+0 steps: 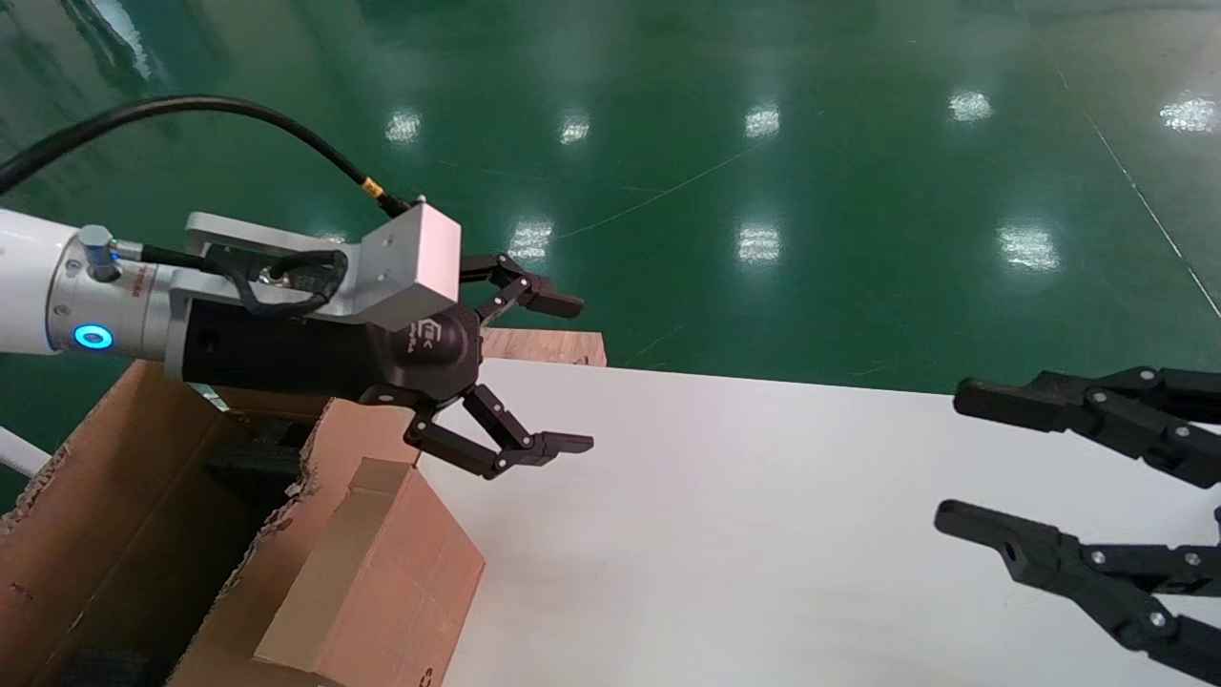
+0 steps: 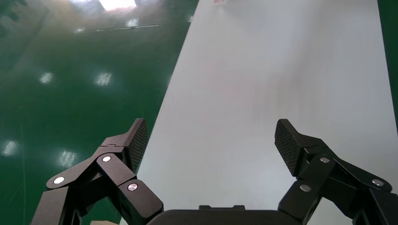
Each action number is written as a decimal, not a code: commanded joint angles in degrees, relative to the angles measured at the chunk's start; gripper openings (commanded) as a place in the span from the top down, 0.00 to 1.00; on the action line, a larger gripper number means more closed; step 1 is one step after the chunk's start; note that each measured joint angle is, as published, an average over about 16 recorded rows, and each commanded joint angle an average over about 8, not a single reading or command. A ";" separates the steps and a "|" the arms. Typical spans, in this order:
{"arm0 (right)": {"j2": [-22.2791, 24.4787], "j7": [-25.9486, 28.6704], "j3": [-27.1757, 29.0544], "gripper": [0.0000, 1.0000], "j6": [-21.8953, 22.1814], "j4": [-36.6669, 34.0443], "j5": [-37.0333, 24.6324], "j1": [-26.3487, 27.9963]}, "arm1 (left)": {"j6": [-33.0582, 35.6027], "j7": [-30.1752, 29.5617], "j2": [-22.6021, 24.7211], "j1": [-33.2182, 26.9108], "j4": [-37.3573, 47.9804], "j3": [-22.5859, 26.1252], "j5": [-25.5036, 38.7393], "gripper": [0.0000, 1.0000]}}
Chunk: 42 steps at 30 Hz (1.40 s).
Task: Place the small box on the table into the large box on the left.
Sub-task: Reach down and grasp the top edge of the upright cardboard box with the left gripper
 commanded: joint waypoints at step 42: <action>0.00 -0.03 -0.02 1.00 0.01 -0.06 0.02 0.00 | 3.59 -11.98 4.75 -17.13 0.50 17.28 22.11 0.00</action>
